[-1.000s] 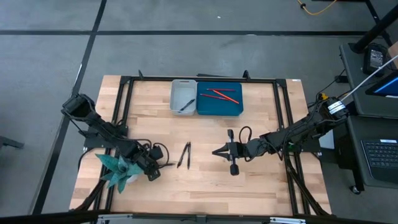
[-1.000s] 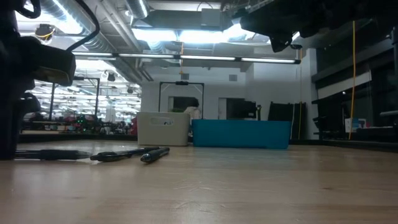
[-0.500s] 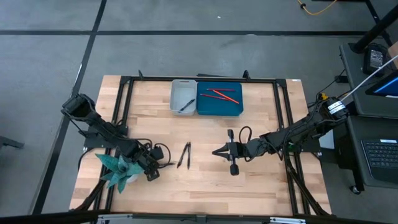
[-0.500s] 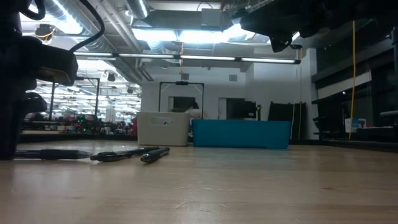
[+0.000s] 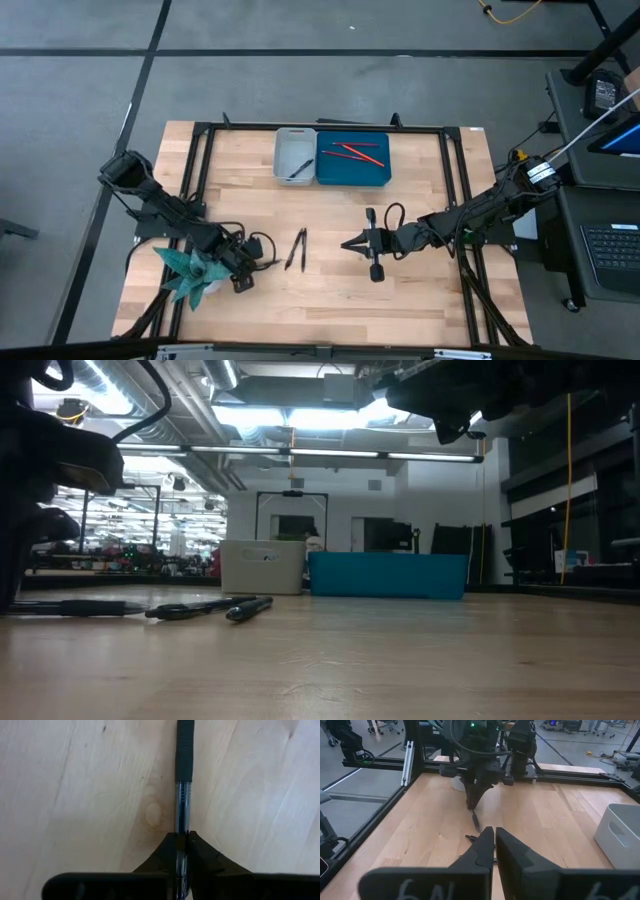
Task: Sort pens & pencils
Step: Put the black pen into the gray bin
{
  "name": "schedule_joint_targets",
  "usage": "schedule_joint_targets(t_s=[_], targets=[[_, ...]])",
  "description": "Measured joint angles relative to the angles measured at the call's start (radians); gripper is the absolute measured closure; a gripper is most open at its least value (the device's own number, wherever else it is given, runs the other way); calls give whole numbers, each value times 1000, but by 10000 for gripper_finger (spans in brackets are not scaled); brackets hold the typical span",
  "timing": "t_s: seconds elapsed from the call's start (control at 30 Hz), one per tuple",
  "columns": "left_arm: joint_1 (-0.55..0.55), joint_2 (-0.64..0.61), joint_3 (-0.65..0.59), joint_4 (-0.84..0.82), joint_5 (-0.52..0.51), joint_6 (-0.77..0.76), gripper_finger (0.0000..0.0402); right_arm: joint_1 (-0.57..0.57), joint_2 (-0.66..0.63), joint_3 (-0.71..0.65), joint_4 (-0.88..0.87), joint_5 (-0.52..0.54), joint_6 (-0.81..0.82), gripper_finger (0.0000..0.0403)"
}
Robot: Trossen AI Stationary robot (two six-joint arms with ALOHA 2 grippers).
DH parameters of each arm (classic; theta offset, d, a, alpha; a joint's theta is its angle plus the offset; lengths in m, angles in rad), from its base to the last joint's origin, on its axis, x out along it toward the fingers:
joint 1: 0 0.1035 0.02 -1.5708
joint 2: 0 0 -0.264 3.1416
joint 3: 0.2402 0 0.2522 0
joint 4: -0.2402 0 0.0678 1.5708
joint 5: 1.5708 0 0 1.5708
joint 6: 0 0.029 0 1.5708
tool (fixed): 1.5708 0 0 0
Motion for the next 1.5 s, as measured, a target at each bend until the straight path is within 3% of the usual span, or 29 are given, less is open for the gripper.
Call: schedule_joint_targets(t_s=[0.23,0.6,0.93,1.1,1.5], targets=[[-1,-23,40,-27,-12,85,386,0,0,0,0,0,0,382],[31,-27,125,-116,-149,191,388,0,0,0,0,0,2,382],[98,-28,152,-113,-217,329,388,0,0,0,0,0,2,382],[125,-29,157,-95,-307,380,388,0,0,0,-1,0,3,382],[125,-34,158,-19,-368,457,389,0,0,0,-11,0,3,382]])
